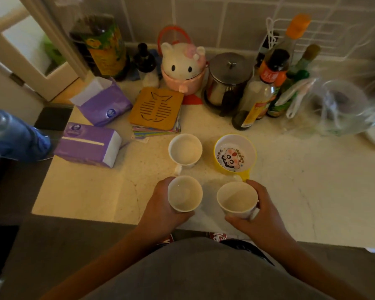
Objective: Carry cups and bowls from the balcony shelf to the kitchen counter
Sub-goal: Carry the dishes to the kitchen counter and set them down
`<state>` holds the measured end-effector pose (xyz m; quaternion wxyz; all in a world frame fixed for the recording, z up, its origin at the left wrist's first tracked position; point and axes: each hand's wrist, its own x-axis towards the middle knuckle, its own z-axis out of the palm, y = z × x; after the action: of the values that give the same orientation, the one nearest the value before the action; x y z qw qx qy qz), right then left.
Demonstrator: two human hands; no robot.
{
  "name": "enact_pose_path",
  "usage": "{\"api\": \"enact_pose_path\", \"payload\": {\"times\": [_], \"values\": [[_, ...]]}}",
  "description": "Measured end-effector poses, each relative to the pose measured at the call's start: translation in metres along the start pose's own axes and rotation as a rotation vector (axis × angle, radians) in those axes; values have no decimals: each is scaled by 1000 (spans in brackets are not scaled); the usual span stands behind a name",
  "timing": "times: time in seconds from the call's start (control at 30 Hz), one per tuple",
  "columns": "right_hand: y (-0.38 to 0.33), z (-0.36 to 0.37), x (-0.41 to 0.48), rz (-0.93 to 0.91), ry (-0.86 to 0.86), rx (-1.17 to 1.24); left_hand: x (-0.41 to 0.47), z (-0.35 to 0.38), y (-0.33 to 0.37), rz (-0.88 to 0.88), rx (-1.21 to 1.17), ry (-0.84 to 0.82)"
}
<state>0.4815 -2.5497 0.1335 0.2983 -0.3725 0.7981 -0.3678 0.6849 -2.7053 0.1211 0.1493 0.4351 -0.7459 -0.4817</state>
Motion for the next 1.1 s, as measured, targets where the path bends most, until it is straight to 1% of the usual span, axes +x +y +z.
{"api": "enact_pose_path", "payload": {"times": [0.1,0.27,0.5,0.7,0.87,1.0,1.1], "values": [[0,2,-3,30,28,-9,3,-2,-2,51,21,-17],[0,8,-8,50,26,-63,5,2,-14,43,23,-21],[1,16,-12,15,17,-124,3,3,-15,80,48,-8],[8,27,-14,48,37,-71,-2,2,-18,23,87,-14],[12,35,-11,60,53,-80,-9,-3,-31,-21,241,-6],[10,41,-8,61,76,-92,-17,-11,-46,18,553,1],[9,42,-7,56,106,-91,-23,-13,-54,3,673,-27]]}}
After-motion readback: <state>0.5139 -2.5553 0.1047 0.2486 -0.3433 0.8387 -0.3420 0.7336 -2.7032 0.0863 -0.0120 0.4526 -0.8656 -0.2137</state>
